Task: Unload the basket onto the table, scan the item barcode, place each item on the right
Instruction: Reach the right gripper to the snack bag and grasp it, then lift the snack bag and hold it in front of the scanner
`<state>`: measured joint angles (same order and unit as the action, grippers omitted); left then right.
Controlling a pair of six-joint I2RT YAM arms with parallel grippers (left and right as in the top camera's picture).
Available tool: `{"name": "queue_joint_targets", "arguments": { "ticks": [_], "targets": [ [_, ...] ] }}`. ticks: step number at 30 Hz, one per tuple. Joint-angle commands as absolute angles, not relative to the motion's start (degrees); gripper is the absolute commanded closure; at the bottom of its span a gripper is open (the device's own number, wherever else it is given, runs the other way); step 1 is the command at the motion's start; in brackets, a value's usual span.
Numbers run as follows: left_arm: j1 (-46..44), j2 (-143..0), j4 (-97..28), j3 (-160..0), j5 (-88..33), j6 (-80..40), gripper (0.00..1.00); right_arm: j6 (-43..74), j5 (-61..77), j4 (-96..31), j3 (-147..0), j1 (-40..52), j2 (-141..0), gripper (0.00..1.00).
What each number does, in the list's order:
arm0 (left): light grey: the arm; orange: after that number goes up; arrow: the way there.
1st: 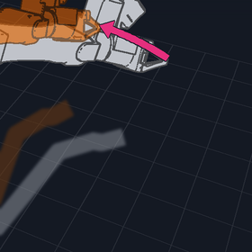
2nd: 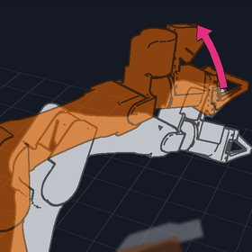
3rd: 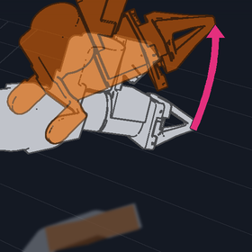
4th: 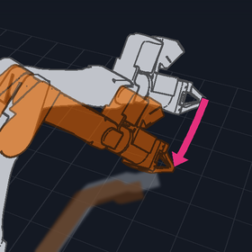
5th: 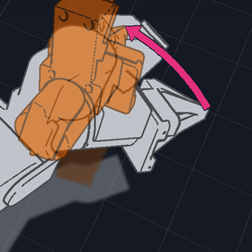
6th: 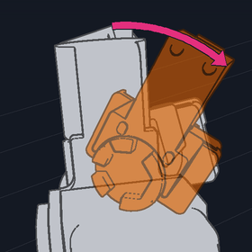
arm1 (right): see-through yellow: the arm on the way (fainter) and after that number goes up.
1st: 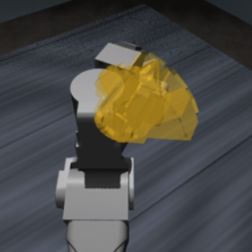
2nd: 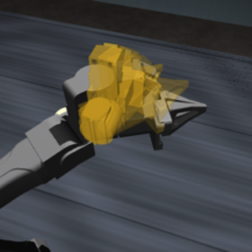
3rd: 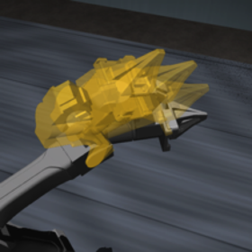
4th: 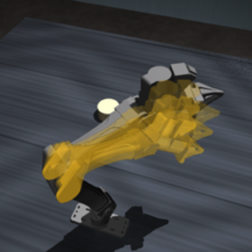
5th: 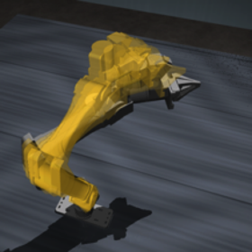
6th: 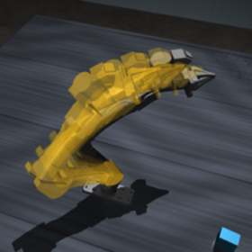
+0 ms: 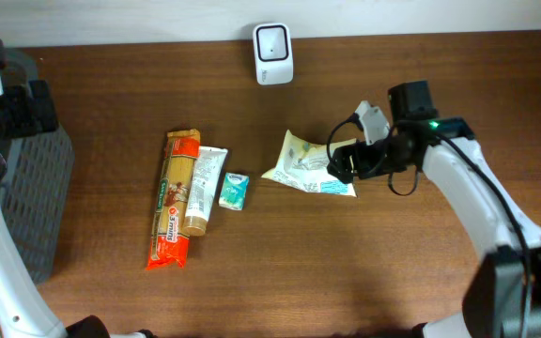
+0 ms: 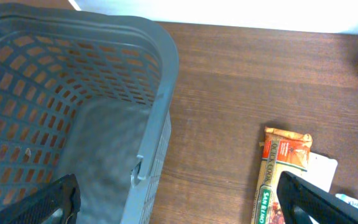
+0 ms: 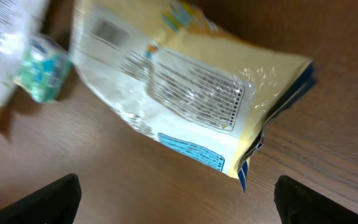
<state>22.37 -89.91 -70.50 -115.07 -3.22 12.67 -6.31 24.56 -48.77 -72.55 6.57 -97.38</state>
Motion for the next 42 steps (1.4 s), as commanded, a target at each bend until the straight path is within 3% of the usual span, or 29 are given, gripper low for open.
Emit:
{"name": "queue_joint_targets", "arguments": {
  "ticks": [1, 12, 13, 15, 16, 20, 26, 27, 29, 31, 35, 37, 38, 39, 42],
  "targets": [
    [22.68, -90.04, -70.39, -115.22, -3.7, 13.37, 0.01, -8.8, 26.39, -46.87, -73.41, 6.28, -102.52, 0.01],
    [22.68, -90.04, -70.39, -115.22, -3.7, 13.37, 0.01, -9.63, 33.01, -34.59, -73.32, 6.35, -115.59, 0.02],
    [22.68, -90.06, -70.39, -115.22, -3.68, 13.37, 0.01, -9.63, 32.95, -34.44, -73.3, 6.35, -116.16, 0.2],
    [22.68, -90.04, -70.39, -115.22, -3.68, 13.37, 0.01, -8.43, 32.8, -34.46, -73.3, 6.33, -116.55, 0.89],
    [22.68, -90.04, -70.39, -115.22, -3.68, 13.37, 0.01, -6.42, 32.8, -34.48, -73.32, 6.04, -116.49, 0.96],
    [22.68, -90.04, -70.39, -115.22, -3.68, 13.37, 0.01, -3.44, 33.65, -44.14, -75.92, 2.48, -108.77, 0.96],
    [22.68, -90.04, -70.39, -115.22, -3.68, 13.37, 0.01, -13.26, 32.32, -55.72, -77.36, 2.2, -107.2, 0.96],
    [22.68, -90.04, -70.39, -115.22, -3.68, 13.34, 0.01, -12.88, 32.36, -55.11, -77.36, 2.17, -107.5, 0.71],
    [22.68, -90.04, -70.39, -115.22, -3.68, 13.37, 0.01, -9.39, 32.32, -53.8, -77.3, 2.17, -108.62, 0.47],
    [22.68, -90.06, -70.39, -115.22, -3.68, 13.37, 0.01, -7.14, 32.34, -52.9, -77.03, 2.17, -110.67, 0.34],
    [22.68, -90.04, -70.39, -115.22, -3.68, 13.37, 0.01, -6.92, 34.79, -52.27, -77.03, 2.28, -116.03, 0.2],
    [22.68, -90.04, -70.39, -115.22, -3.68, 13.37, 0.01, -5.78, 35.42, -50.04, -77.03, 2.31, -120.11, 0.2],
    [22.68, -90.04, -70.39, -115.22, -3.68, 13.37, 0.01, -4.8, 35.42, -48.84, -77.03, 2.33, -122.61, 0.25],
    [22.68, -90.04, -70.39, -115.22, -3.68, 13.37, 0.01, -3.97, 35.55, -48.01, -77.06, 2.31, -124.86, 0.55],
    [22.68, -90.06, -70.39, -115.22, -3.68, 13.37, 0.01, -3.99, 36.64, -47.94, -77.34, 2.09, -124.84, 0.81]
  ]
}}
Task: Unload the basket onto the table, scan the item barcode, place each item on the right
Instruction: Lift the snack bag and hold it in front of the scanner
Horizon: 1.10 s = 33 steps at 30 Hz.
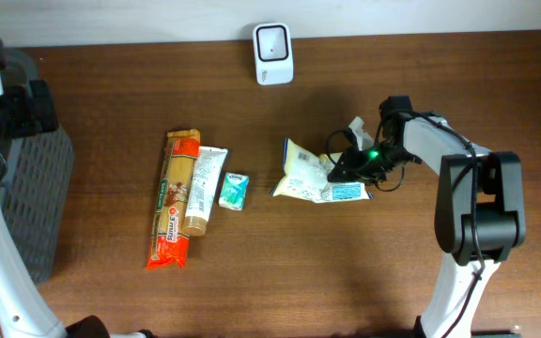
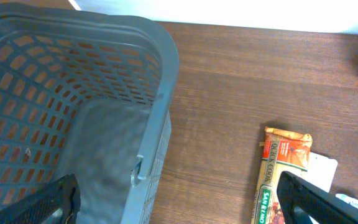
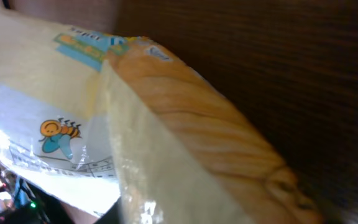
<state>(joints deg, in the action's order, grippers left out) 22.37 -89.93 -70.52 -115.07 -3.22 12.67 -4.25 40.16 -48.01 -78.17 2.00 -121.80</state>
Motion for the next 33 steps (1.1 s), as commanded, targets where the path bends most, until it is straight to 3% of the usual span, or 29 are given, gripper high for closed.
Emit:
{"name": "queue_joint_targets", "arguments": {
  "ticks": [1, 5, 12, 21, 25, 27, 29, 31, 33],
  "targets": [
    [22.68, -90.04, -70.39, -115.22, -3.7, 13.37, 0.01, -4.01, 39.18, -47.94, -77.67, 2.09, -124.66, 0.92],
    [22.68, -90.04, -70.39, -115.22, -3.68, 13.37, 0.01, -4.25, 43.11, -50.81, -80.36, 1.34, -118.04, 0.96],
    [22.68, -90.04, -70.39, -115.22, -3.68, 13.37, 0.01, -8.51, 48.56, -53.84, -81.23, -0.08, -88.33, 0.96],
    [22.68, -90.06, -70.39, -115.22, -3.7, 13.37, 0.01, -8.51, 51.2, -57.43, -81.23, 1.3, -86.52, 0.96],
    [22.68, -90.04, -70.39, -115.22, -3.68, 13.37, 0.01, 1.43, 31.0, -55.42, -91.55, 7.99, -90.17, 0.96],
    [22.68, -90.04, -70.39, -115.22, -3.68, 13.37, 0.01, 1.58, 11.7, -60.31, -108.79, 13.32, -100.16, 0.96],
    [22.68, -90.04, -70.39, -115.22, -3.68, 13.37, 0.01, 1.52, -10.11, -55.79, -116.9, 17.91, -108.03, 0.96],
    [22.68, -90.04, -70.39, -115.22, -3.7, 13.37, 0.01, -5.69, -21.93, -46.96, -116.95, 21.19, -111.72, 0.96],
    [22.68, -90.04, -70.39, -115.22, -3.68, 13.37, 0.01, -16.21, -25.36, -40.01, -116.9, 22.11, -113.86, 0.96]
  ]
}}
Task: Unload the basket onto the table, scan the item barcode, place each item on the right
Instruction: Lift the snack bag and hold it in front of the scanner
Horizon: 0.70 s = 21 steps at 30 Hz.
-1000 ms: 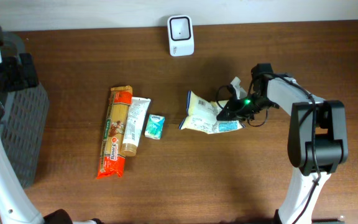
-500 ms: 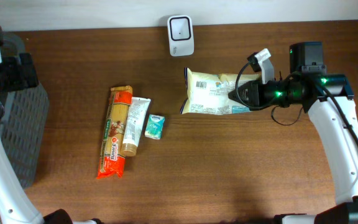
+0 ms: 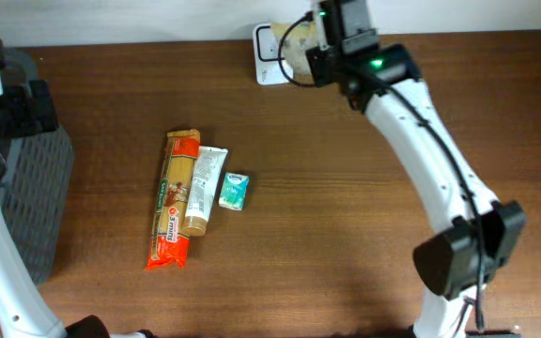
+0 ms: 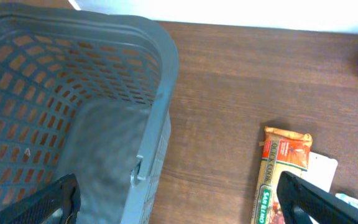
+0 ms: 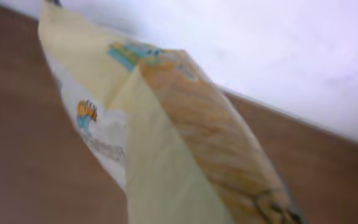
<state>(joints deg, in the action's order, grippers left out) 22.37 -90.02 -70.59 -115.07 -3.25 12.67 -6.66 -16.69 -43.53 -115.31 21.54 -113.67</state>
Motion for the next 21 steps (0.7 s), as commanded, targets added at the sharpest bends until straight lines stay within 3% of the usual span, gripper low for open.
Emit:
{"name": "queue_joint_targets", "arguments": {
  "ticks": [1, 9, 15, 21],
  "targets": [
    [22.68, -90.04, -70.39, -115.22, -3.68, 13.37, 0.01, -16.75, -26.52, -36.71, -116.9, 22.11, -114.02, 0.96],
    [22.68, -90.04, -70.39, -115.22, -3.68, 13.37, 0.01, -39.24, -33.82, -20.21, -116.9, 23.62, -119.59, 0.96],
    [22.68, -90.04, -70.39, -115.22, -3.68, 13.37, 0.01, -63.7, -44.71, 9.08, -116.9, 27.33, -133.8, 0.96],
    [22.68, -90.06, -70.39, -115.22, -3.68, 13.37, 0.01, -65.8, -48.53, 18.44, -116.9, 28.64, -141.08, 0.96]
  ]
}}
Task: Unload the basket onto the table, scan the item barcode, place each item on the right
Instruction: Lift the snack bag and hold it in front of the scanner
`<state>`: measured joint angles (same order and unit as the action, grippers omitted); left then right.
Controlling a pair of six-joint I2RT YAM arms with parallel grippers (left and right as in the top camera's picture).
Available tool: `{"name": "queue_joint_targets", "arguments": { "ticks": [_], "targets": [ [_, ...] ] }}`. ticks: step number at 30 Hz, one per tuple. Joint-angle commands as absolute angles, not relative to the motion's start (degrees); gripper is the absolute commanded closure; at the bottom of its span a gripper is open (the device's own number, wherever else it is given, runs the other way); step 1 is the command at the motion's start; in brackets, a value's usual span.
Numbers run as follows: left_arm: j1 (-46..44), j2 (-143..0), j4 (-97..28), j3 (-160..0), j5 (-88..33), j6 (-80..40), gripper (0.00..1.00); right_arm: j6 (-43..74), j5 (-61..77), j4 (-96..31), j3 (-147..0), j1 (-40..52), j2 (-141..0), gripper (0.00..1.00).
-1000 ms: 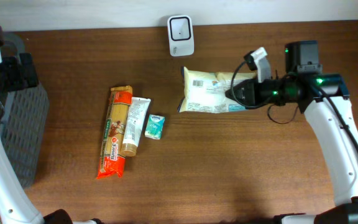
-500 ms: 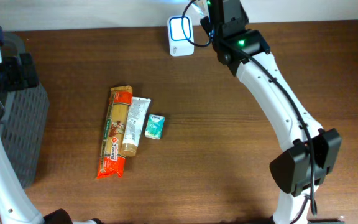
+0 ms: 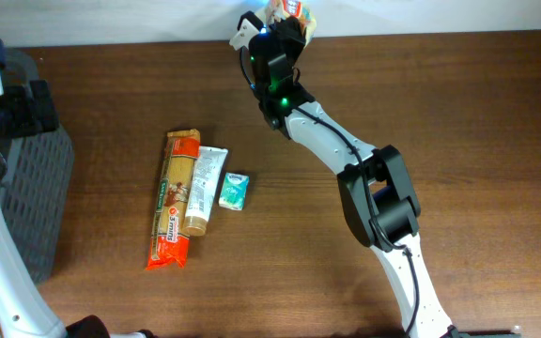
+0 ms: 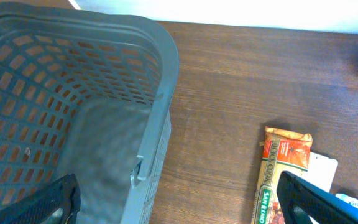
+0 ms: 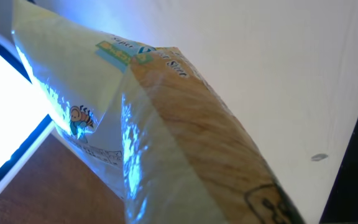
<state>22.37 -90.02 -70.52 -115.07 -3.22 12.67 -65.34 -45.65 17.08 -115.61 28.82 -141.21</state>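
Note:
A yellow food bag (image 5: 166, 124) fills the right wrist view, with blue light glinting on its film. Beside it, at the left edge, glows the white scanner. My right gripper (image 3: 282, 28) is shut on the bag (image 3: 294, 9) at the table's back edge; its fingers are hidden behind the bag in the wrist view. In the overhead view the right arm covers the scanner. My left gripper (image 4: 179, 208) stands open at the far left, over the basket's corner, holding nothing.
A grey mesh basket (image 4: 73, 93) stands at the left table edge. Left of centre lie a long red-and-orange pasta packet (image 3: 172, 202), a white tube (image 3: 203, 188) and a small teal packet (image 3: 236, 191). A white wall runs behind the table.
My right gripper has shifted left along the back edge with the bag, from just right of the scanner to over it. Blue light now falls on the bag. The left arm is unchanged.
The bag lay mid-table with my right gripper open beside its right end. Then the gripper was down on the bag's right end at the table. Then it held the bag up near the scanner at the back, and now right at the glowing scanner.

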Motion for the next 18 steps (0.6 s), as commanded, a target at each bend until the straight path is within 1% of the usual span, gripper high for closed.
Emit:
{"name": "queue_joint_targets", "arguments": {
  "ticks": [1, 4, 7, 13, 18],
  "targets": [
    [22.68, -90.04, -70.39, -115.22, -3.68, 13.37, 0.01, -65.84, -48.77, 20.08, -116.9, 28.64, -141.08, 0.96],
    [22.68, -90.04, -70.39, -115.22, -3.68, 13.37, 0.01, -65.84, -48.66, 20.36, -116.9, 28.53, -141.1, 0.96],
    [22.68, -90.04, -70.39, -115.22, -3.68, 13.37, 0.01, -66.24, -48.71, 16.69, -116.9, 28.42, -141.12, 0.96],
    [22.68, -90.06, -70.39, -115.22, -3.68, 13.37, 0.01, -66.22, -48.66, 16.97, -116.9, 28.45, -141.16, 0.96],
    [22.68, -90.06, -70.39, -115.22, -3.68, 13.37, 0.01, -67.26, -51.31, 20.18, -116.9, 28.56, -139.37, 0.96]
  ]
}}
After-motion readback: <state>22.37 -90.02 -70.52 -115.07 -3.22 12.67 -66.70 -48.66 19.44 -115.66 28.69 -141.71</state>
